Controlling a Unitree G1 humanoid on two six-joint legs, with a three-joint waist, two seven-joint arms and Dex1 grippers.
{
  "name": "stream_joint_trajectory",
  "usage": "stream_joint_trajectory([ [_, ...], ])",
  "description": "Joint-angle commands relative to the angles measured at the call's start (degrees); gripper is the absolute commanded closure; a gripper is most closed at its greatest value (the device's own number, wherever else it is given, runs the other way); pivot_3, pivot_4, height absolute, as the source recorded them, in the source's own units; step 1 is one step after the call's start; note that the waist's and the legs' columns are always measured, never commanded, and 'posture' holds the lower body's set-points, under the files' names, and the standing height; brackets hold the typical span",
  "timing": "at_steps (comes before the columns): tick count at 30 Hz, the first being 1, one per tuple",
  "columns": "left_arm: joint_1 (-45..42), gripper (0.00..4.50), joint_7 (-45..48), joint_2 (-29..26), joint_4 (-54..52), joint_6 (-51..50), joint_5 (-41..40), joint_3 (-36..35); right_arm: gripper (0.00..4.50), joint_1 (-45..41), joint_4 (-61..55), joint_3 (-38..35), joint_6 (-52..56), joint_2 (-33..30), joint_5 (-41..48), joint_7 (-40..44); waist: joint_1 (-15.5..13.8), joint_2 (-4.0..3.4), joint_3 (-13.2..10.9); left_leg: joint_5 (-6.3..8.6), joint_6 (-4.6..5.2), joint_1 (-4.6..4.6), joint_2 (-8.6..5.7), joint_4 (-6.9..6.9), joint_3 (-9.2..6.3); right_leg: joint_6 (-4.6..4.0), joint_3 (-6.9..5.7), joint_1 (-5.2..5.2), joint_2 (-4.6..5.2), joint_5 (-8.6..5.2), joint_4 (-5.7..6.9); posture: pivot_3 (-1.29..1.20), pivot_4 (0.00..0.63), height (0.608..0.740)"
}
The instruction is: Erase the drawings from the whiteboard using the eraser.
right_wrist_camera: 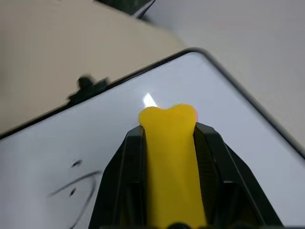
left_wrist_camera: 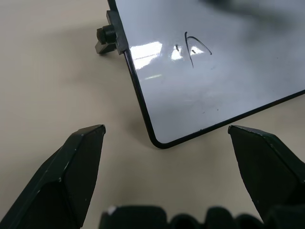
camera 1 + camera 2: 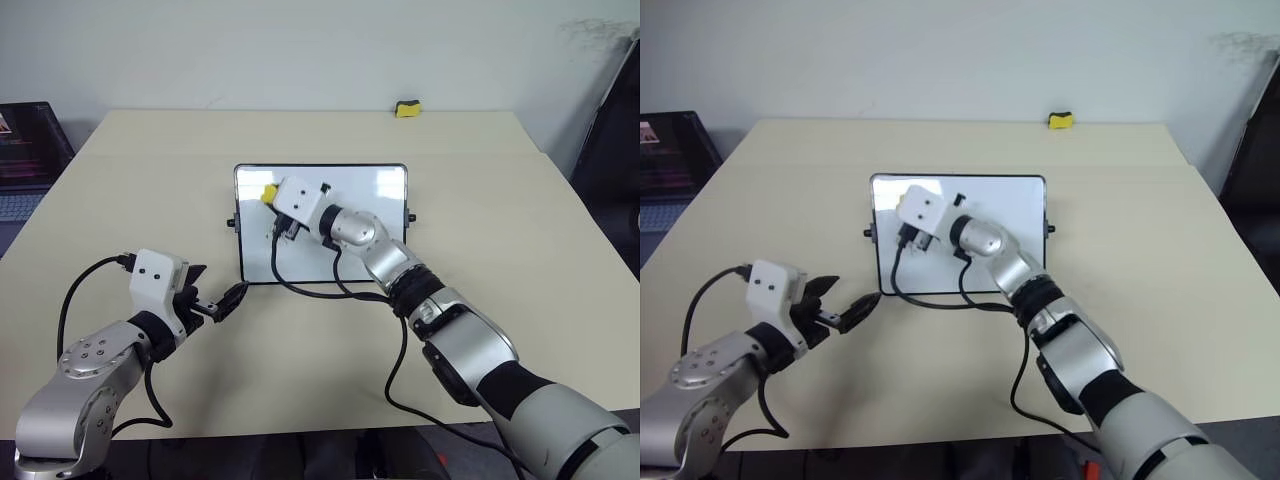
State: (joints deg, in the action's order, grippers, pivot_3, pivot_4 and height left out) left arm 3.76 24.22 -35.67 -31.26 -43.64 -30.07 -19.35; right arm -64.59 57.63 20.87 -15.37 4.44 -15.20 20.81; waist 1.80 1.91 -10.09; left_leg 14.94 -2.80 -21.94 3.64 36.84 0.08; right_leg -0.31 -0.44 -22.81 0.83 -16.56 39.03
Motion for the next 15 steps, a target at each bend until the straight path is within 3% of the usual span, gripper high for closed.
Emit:
stream_joint_trajectory([
  [1,-0.20,0.00,-0.53,0.21,-2.17,0.67,0.09,-0.54,3.48,1.11,2.89,2.02,-2.60,-1.40,-3.21,-0.02,0.00,0.01,0.01,0.00,0.00,0.03,0.00,0.01,-0.01,0.00,-0.01,0.04,0.01,0.00,0.00,0.00,0.150,0.740],
  [9,0.16,0.00,-0.56,0.61,-2.63,0.62,0.06,-0.44,3.49,7.54,3.09,11.10,-3.97,-5.58,-11.04,8.55,-0.12,0.02,0.05,0.00,0.01,0.91,-0.04,-0.06,-0.01,-0.02,-0.04,0.85,0.02,-0.02,0.02,0.00,0.150,0.740],
  [15,-0.19,0.00,-0.25,0.40,-2.21,0.68,0.13,-0.41,3.49,8.15,-0.18,10.74,-5.87,-6.54,-10.19,9.46,-0.15,0.00,0.05,-0.20,0.29,1.24,-0.04,-0.03,-0.03,0.00,-0.10,1.17,0.02,0.00,0.03,0.00,0.150,0.740],
])
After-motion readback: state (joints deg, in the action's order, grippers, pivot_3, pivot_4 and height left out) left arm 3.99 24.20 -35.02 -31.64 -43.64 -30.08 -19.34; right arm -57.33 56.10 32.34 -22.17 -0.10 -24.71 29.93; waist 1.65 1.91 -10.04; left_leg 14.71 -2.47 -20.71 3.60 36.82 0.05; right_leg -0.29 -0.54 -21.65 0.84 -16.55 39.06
